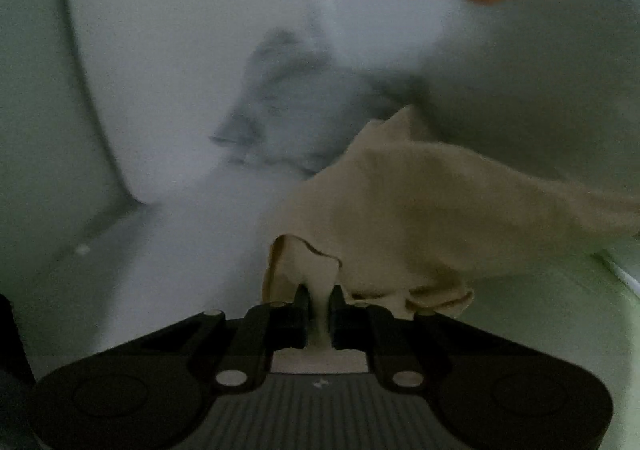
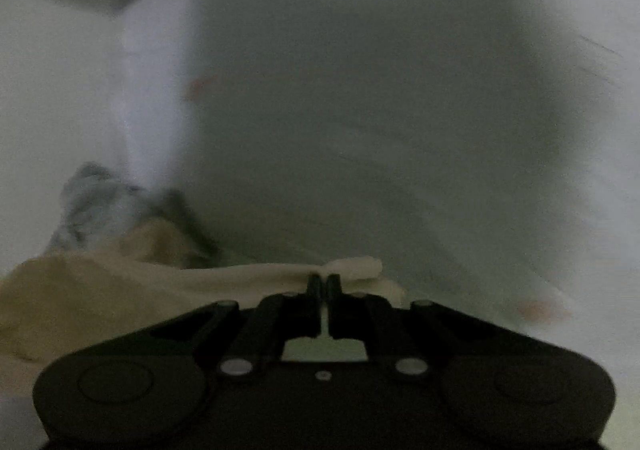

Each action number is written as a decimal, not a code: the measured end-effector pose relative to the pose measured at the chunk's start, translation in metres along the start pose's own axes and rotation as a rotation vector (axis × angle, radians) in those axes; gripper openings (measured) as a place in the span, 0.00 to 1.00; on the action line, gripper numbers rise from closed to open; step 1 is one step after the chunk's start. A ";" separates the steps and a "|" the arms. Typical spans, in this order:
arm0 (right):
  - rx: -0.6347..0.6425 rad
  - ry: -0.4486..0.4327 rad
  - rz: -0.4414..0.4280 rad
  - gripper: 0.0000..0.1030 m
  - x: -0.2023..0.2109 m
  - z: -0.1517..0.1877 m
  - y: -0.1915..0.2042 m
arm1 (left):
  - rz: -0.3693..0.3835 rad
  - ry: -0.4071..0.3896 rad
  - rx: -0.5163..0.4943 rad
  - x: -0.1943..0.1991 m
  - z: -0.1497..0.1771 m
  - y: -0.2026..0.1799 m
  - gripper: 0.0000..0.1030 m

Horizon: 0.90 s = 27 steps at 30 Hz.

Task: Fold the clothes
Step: 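Grasp the crumpled beige sweater with both grippers and lift it, then lay the beige sweater onto the open bed and release both grippers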

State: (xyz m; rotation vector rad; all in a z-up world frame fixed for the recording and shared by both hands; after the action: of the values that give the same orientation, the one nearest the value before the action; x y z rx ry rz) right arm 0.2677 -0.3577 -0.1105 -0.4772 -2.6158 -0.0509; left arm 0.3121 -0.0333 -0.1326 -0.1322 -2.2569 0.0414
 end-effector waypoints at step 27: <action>-0.194 0.369 0.244 0.43 0.251 0.252 -0.302 | 0.119 0.169 -0.176 0.152 0.265 -0.239 0.46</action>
State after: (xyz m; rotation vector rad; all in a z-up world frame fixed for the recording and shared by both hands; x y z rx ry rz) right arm -0.1559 -0.5302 -0.2033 -0.7724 -2.1858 -0.2859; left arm -0.0080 -0.2503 -0.1665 -0.3513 -2.0794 -0.1013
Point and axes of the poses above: each gripper's, at about its wrist camera, not at the fingertips, and x roughly against the way its jaws point, y to its left, z to its underside, the point moved 9 cm from there along -x, roughly the way its jaws point, and after that the axes turned 1 degree about y, right-handed, at the moved point
